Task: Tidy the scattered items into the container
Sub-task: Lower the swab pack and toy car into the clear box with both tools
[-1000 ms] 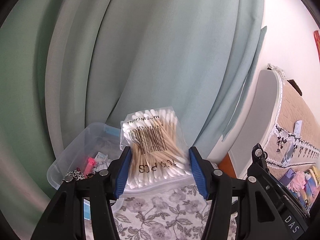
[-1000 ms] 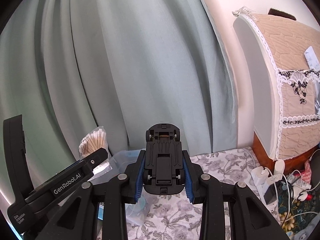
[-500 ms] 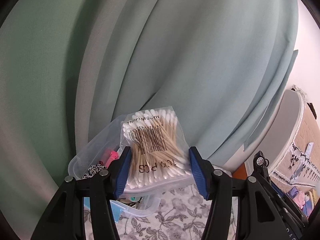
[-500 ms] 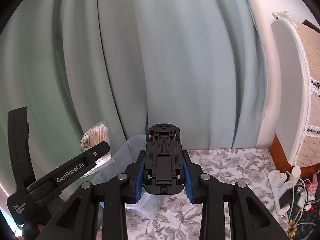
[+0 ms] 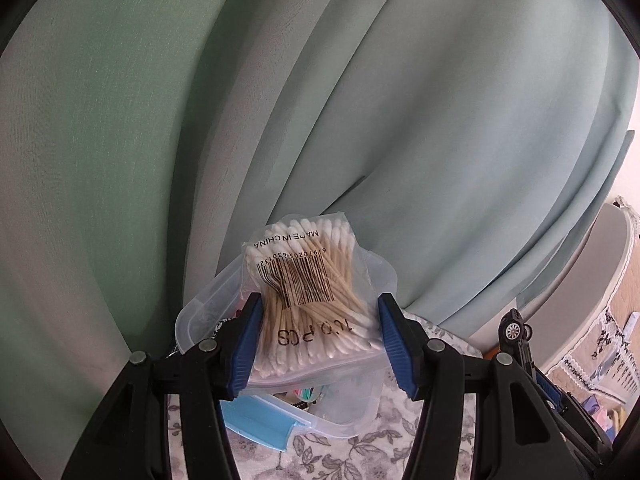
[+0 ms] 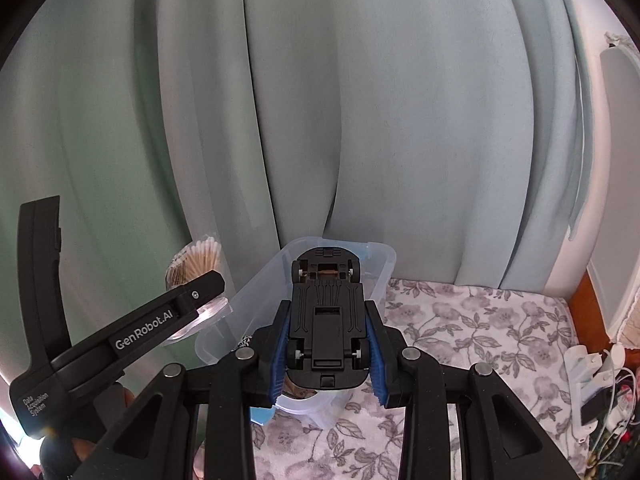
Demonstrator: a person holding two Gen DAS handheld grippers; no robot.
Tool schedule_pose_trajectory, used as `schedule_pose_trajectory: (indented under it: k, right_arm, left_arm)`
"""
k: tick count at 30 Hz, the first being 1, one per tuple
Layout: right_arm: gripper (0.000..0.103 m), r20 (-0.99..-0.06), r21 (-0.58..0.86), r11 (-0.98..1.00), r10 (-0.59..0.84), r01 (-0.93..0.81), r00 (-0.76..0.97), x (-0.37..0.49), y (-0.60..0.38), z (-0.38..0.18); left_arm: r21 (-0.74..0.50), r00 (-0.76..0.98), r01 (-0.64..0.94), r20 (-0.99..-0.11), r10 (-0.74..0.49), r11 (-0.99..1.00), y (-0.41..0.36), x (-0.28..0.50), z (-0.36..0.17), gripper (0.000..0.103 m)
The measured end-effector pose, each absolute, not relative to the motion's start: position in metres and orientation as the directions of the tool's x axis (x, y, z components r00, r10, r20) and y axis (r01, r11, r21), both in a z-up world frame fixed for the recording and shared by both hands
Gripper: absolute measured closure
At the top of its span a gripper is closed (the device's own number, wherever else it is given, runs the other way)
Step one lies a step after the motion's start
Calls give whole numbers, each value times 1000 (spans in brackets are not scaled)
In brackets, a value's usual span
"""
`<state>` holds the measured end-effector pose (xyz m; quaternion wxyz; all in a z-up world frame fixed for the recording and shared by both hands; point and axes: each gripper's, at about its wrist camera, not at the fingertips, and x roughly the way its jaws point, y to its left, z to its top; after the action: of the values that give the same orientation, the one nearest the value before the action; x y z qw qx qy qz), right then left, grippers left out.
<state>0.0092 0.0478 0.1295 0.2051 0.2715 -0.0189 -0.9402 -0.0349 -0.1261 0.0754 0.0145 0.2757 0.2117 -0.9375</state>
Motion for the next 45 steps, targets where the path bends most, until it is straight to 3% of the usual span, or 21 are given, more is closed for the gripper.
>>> schedule_pose_trajectory:
  k: [20, 45]
  right_arm:
    - [67, -613, 147, -907, -396, 395, -683, -24, 17, 89]
    - [67, -694, 179, -885, -424, 430, -582, -64, -7, 49]
  left_arm:
    - [-384, -779, 209, -622, 85, -899, -144, -78, 28, 44]
    - [-349, -725, 244, -686, 69, -905, -142, -106, 0, 44]
